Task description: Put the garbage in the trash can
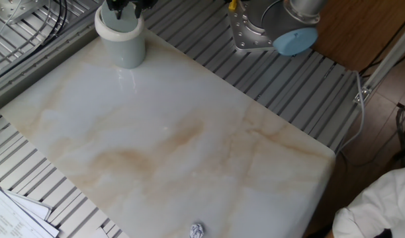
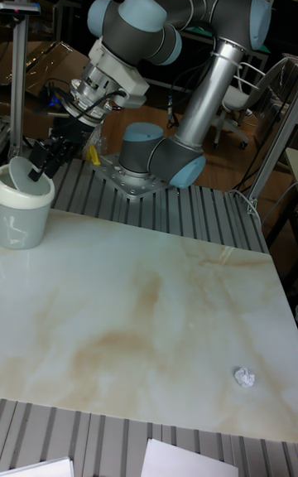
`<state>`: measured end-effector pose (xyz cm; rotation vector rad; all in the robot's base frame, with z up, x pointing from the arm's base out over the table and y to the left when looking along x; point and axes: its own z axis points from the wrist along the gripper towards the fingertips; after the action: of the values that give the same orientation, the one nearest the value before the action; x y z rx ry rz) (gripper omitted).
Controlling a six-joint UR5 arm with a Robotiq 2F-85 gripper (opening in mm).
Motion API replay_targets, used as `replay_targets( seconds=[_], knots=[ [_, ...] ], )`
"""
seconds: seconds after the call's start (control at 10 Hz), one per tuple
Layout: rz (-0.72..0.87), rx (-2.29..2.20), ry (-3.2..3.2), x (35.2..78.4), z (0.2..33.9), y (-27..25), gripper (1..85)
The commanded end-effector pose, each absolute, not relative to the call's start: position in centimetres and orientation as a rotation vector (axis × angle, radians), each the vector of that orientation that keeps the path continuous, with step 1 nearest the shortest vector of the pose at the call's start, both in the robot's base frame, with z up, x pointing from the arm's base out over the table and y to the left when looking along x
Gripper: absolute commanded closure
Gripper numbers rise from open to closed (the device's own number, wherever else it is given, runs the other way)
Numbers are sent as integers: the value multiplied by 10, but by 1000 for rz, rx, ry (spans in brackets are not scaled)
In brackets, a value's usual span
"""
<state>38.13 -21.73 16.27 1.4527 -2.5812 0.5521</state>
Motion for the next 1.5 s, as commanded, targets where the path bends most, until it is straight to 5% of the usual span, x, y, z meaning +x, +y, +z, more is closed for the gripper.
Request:
replay_targets(
  seconds=[0.0, 0.6, 0.9, 1.0, 1.1, 1.2, 1.4],
  knots=[
    [506, 1428, -2614, 387, 160, -201, 383],
    [379, 1355, -2703, 394, 149, -158, 413],
    [181, 1239, -2857, 407, 123, -112, 417],
    [175, 1109, -2917, 407, 123, -110, 507],
    [172, 953, -2967, 404, 123, -110, 840],
    [-1, 801, -3071, 409, 121, -79, 840],
    [-87, 698, -3138, 417, 122, -62, 840]
  ],
)
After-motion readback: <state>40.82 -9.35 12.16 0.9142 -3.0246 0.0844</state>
